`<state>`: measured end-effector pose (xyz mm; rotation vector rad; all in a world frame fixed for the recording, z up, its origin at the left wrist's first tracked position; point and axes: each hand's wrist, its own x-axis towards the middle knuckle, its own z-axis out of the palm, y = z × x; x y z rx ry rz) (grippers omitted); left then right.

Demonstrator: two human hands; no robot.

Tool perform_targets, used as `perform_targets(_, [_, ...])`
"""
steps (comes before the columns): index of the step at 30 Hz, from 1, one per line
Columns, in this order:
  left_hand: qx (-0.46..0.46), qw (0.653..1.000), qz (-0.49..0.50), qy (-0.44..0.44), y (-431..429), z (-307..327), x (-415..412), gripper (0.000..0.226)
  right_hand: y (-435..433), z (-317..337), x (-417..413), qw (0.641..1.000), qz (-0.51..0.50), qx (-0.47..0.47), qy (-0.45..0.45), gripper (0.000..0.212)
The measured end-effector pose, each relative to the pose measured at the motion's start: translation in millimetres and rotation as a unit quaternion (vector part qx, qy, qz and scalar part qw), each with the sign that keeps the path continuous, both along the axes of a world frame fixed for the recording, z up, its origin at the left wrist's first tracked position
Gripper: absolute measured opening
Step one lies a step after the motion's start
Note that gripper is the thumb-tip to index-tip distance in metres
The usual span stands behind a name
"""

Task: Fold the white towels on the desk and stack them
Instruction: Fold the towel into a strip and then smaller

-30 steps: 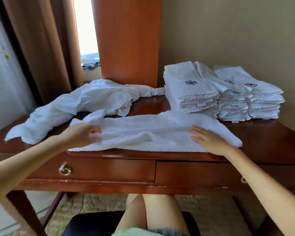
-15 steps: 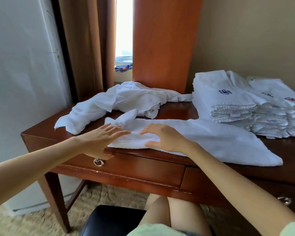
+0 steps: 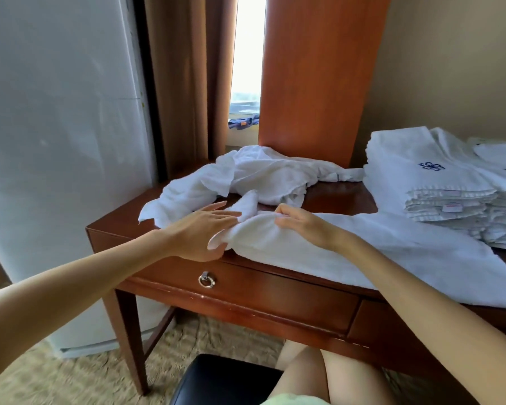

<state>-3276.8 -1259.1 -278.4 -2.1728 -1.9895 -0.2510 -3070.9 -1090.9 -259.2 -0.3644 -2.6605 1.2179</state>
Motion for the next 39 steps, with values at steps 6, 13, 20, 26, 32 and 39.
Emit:
perform_targets(6, [-0.143, 0.909, 0.109, -0.377, -9, 23, -3, 0.052, 6, 19, 3, 0.994, 0.032, -0.041, -0.093, 0.023])
perform_targets(13, [-0.282, 0.825, 0.249, -0.422, 15, 10, -27, 0.030, 10, -15, -14, 0.972, -0.008, 0.034, -0.233, 0.055])
perform_targets(20, [-0.089, 0.911, 0.307, -0.260, 43, 5, -35, 0.017, 23, -16, -27, 0.965, -0.114, 0.013, -0.236, 0.071])
perform_targets(26, [0.018, 0.834, 0.305, -0.460, 59, 18, -37, 0.021, 40, -13, -23, 0.964, -0.129, -0.010, -0.231, 0.074])
perform_targets(32, [-0.224, 0.773, 0.283, -0.521, 2, 35, -59, 0.017, 51, -9, 2, 0.974, -0.002, -0.088, -0.208, 0.041])
perform_targets(39, [-0.357, 0.791, 0.238, -0.437, -5, 28, -49, 0.023, 44, -5, 3, 0.961, 0.067, -0.062, -0.263, 0.018])
